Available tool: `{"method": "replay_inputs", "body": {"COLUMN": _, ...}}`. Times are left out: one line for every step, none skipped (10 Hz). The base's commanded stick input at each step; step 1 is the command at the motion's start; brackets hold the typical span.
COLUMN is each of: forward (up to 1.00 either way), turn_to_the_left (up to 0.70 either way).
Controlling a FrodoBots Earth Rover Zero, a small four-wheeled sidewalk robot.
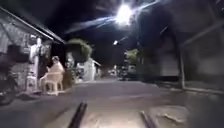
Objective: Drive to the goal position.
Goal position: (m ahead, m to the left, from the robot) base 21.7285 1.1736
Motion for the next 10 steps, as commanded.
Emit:
{"method": "replay_inputs", "body": {"forward": 1.00, "turn_to_the_left": 0.02}}
{"method": "replay_inputs", "body": {"forward": 1.00, "turn_to_the_left": 0.02}}
{"method": "replay_inputs", "body": {"forward": 1.00, "turn_to_the_left": 0.02}}
{"method": "replay_inputs", "body": {"forward": 1.00, "turn_to_the_left": 0.02}}
{"method": "replay_inputs", "body": {"forward": 1.00, "turn_to_the_left": 0.02}}
{"method": "replay_inputs", "body": {"forward": 1.00, "turn_to_the_left": 0.02}}
{"method": "replay_inputs", "body": {"forward": 1.00, "turn_to_the_left": 0.02}}
{"method": "replay_inputs", "body": {"forward": 1.00, "turn_to_the_left": -0.14}}
{"method": "replay_inputs", "body": {"forward": 1.00, "turn_to_the_left": -0.29}}
{"method": "replay_inputs", "body": {"forward": 1.00, "turn_to_the_left": -0.38}}
